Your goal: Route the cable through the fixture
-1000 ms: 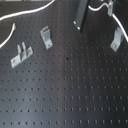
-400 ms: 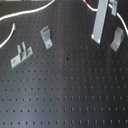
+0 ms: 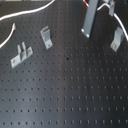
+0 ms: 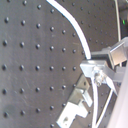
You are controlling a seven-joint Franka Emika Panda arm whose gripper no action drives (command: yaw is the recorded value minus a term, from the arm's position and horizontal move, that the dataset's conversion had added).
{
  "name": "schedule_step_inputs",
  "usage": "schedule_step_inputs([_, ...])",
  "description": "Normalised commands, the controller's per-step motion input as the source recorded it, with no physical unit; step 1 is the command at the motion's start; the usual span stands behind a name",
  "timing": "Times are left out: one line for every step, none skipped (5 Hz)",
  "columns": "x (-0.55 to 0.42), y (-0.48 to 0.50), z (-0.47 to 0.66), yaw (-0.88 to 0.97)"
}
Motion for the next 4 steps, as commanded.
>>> schedule_step_inputs([-0.107,0.085,0.19,0.0])
schedule_step_inputs([-0.122,0.084,0.44,0.0])
schedule_step_inputs([-0.019,-0.017,0.0,0.0])
schedule_step_inputs([-0.135,0.052,0.01,0.06])
